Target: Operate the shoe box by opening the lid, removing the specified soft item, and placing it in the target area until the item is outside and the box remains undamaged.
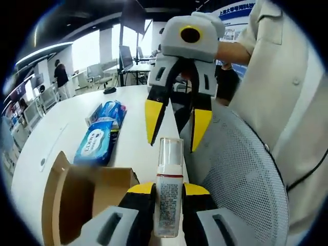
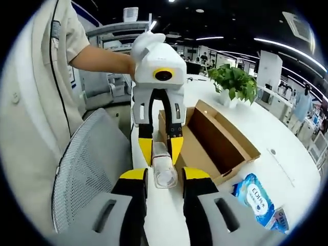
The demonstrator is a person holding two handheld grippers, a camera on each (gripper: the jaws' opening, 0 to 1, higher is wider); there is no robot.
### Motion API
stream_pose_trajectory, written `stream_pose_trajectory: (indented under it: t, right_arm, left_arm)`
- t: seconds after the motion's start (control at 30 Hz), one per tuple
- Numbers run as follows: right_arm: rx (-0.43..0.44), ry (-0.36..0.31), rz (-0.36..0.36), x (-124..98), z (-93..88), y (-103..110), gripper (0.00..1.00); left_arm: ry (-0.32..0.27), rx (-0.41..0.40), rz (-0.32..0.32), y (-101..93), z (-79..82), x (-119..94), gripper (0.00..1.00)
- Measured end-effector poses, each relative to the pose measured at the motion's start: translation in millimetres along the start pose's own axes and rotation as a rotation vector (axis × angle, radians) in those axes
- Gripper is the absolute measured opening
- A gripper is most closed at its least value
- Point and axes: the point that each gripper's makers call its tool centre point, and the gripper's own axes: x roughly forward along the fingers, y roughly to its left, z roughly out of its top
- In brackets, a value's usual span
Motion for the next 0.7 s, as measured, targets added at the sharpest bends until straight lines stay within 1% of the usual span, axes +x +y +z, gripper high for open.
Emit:
stream_pose_trajectory:
  t: [0.2, 0.3, 0.57, 0.63, 0.7]
  right_arm:
    - [-0.018, -0.001, 0.015, 1.4, 1.0, 2.9, 0.18]
    - [-0.027, 0.0, 0.022, 3.2, 1.9, 4.8, 0.17]
    - [-0.06, 0.012, 0.04, 6.2, 1.8, 9.2, 0.17]
    - [-0.062, 0.007, 0.043, 6.2, 3.9, 10.3, 0.17]
    - [-0.035, 0.002, 0.036, 6.4, 7.3, 8.3, 0.17]
  left_arm:
    - [-0.027, -0.003, -0.016, -2.8, 2.7, -0.6, 0.19]
    - [-0.045, 0.004, -0.026, -4.6, 4.6, -1.3, 0.19]
    - [-0.065, 0.005, -0.059, -7.9, 5.4, -3.3, 0.19]
    - [-0.07, 0.004, -0.068, -8.1, 4.9, -3.6, 0.19]
    - [-0.071, 0.012, -0.063, -7.5, 5.4, -3.7, 0.2]
